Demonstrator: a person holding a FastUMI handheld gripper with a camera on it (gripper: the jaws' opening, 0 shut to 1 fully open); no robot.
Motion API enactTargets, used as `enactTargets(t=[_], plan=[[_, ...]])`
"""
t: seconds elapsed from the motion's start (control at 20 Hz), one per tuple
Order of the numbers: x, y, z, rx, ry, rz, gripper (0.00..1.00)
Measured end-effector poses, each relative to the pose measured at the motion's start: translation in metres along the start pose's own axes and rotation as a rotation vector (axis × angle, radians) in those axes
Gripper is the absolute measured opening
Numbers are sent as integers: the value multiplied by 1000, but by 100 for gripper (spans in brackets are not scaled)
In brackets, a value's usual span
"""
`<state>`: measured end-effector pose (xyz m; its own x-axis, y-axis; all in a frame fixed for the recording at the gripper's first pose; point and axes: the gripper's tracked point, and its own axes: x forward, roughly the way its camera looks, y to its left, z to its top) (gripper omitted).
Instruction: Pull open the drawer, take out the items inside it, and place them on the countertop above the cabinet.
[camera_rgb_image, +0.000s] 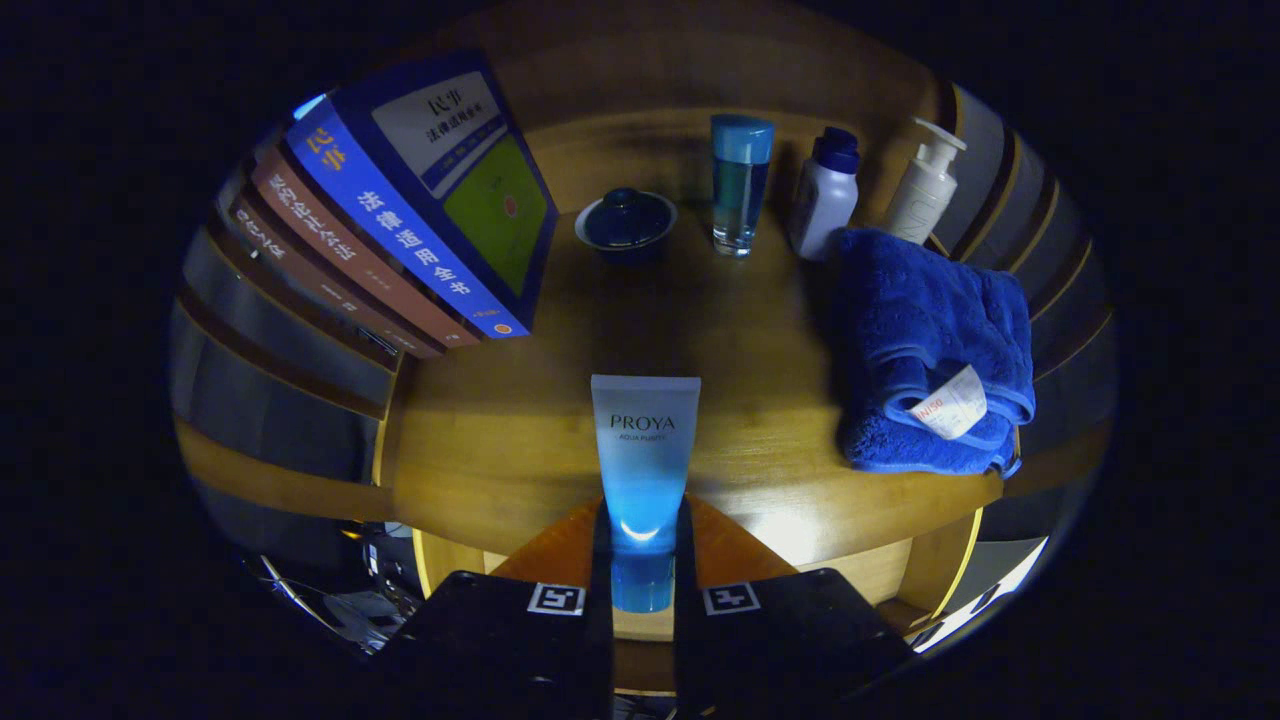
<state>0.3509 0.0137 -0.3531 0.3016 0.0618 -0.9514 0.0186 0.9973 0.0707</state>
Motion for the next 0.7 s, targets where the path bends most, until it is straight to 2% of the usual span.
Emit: enactTargets(t=[0.5,0.55,0.7], plan=[[31,-28,13,16,13,-69,28],[31,-29,16,19,12,-66,31],[29,-28,15,62,9,-40,50]])
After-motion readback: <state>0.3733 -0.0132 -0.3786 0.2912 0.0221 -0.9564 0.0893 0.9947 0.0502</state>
